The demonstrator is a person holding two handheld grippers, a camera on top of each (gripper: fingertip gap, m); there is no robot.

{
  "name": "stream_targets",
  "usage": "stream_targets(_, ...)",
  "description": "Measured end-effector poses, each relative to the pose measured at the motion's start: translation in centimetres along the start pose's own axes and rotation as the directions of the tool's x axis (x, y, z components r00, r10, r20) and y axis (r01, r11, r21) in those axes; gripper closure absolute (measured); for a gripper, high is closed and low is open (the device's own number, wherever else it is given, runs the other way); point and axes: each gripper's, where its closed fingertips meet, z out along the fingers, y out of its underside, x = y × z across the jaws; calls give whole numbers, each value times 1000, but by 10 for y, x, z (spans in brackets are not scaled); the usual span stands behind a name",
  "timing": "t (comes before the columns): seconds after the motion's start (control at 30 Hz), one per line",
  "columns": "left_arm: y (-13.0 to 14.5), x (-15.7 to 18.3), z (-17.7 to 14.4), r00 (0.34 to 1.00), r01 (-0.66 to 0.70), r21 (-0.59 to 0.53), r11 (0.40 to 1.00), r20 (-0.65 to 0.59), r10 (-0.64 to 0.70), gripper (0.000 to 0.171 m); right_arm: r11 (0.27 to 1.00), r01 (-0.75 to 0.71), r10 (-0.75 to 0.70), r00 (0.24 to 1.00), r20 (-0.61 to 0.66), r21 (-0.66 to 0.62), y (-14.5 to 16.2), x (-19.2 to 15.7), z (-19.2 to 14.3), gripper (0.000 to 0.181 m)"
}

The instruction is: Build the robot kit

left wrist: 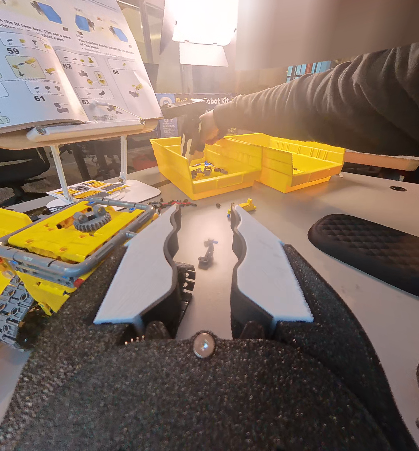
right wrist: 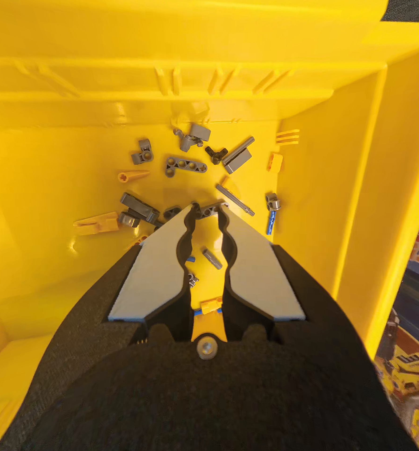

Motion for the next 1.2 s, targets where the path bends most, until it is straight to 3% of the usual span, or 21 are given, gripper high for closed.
stream_targets(0.37, 0, 2, 0, 1000, -12, -2, 1000, -2, 12, 132, 982, 43, -56, 996, -67, -185, 39, 2, -11, 174)
stream_targets(0.6, 1, 2, 1, 1000, -14, -9, 1000, -5, 14, 132, 992, -5, -34, 956, -291, -129, 40, 43, -41, 169)
stream_targets(0.73, 1, 2, 1, 1000, -15, -12, 1000, -4, 15, 132, 996, 21, -52, 926, -375, -87, 33, 55, -40, 167)
stream_targets(1.0, 2, 1, 1, 1000, -6, -15, 1000, -4, 6, 132, 995, 99, -100, 925, -366, -21, -1, 58, -5, 169)
stream_targets(1.2, 1, -1, 0, 1000, 18, -2, 1000, -7, -18, 132, 992, 123, -130, 937, -326, -42, 2, 58, 0, 169)
